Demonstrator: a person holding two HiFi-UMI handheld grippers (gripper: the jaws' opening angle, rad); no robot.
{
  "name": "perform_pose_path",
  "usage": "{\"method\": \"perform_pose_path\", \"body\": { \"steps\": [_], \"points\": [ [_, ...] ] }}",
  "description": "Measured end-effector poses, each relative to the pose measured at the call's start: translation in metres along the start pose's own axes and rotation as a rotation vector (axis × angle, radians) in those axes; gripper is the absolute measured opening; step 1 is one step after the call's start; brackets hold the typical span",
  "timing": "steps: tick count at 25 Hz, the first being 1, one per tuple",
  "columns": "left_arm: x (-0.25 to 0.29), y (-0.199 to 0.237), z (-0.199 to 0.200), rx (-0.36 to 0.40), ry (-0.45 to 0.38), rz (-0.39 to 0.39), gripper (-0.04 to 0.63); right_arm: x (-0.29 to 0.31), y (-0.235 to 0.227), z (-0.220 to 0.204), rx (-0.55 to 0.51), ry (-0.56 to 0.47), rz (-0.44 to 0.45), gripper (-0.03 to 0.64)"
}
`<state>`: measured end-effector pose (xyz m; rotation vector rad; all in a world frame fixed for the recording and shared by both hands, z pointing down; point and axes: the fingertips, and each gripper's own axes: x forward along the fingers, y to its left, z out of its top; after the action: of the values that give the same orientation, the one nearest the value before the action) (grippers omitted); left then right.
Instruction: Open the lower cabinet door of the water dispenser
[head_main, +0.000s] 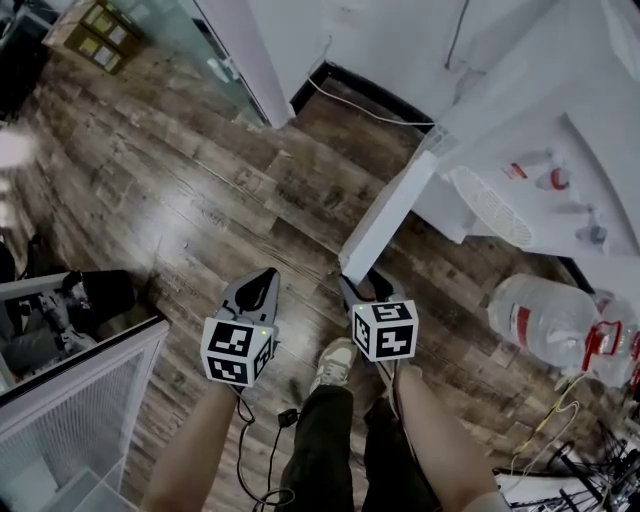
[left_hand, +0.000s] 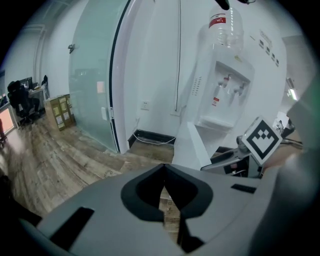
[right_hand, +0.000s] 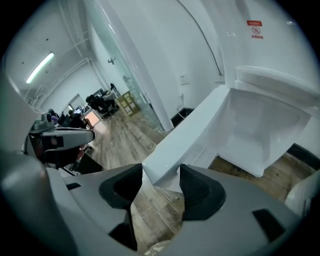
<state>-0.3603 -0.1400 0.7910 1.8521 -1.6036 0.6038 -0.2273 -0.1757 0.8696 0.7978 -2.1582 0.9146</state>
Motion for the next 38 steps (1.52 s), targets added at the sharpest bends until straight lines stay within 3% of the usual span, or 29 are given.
{"method": "perform_pose_path", "body": {
  "steps": [8,10,13,15,18,27,31,35,38],
  "points": [
    [-0.018,-0.004,0.005,0.013,0.034,-0.001,0.006,-0.041,-0.006,0.005,-0.017,0.012,-0.013,0.215],
    [-0.028,-0.009,0.014,0.013,0.037,0.001,0.006,-0.060,-0.011,0.011,0.006,0.005,-0.030,0.183],
    [-0.046,-0.011,0.024,-0.030,0.038,0.016,0.006,-0.096,-0.022,0.022,0.028,-0.006,-0.053,0.076],
    [-0.058,-0.014,0.032,-0.046,0.038,0.020,0.006,-0.121,-0.026,0.033,0.039,-0.028,-0.061,0.048],
    [-0.072,-0.024,0.051,-0.007,0.038,0.016,0.006,-0.156,-0.031,0.052,-0.018,-0.053,-0.087,0.034],
    [-0.110,-0.067,0.147,0.062,-0.032,-0.022,0.006,-0.275,-0.031,0.114,-0.106,-0.158,-0.145,0.008],
    [-0.134,-0.094,0.189,0.112,-0.065,-0.053,0.006,-0.332,-0.027,0.137,-0.121,-0.194,-0.175,0.006],
    [-0.162,-0.129,0.232,0.214,-0.102,-0.086,0.006,-0.392,-0.024,0.160,-0.109,-0.234,-0.195,0.006],
    [-0.184,-0.155,0.263,0.211,-0.138,-0.139,0.006,-0.436,-0.020,0.176,-0.097,-0.278,-0.220,0.006]
  ]
}}
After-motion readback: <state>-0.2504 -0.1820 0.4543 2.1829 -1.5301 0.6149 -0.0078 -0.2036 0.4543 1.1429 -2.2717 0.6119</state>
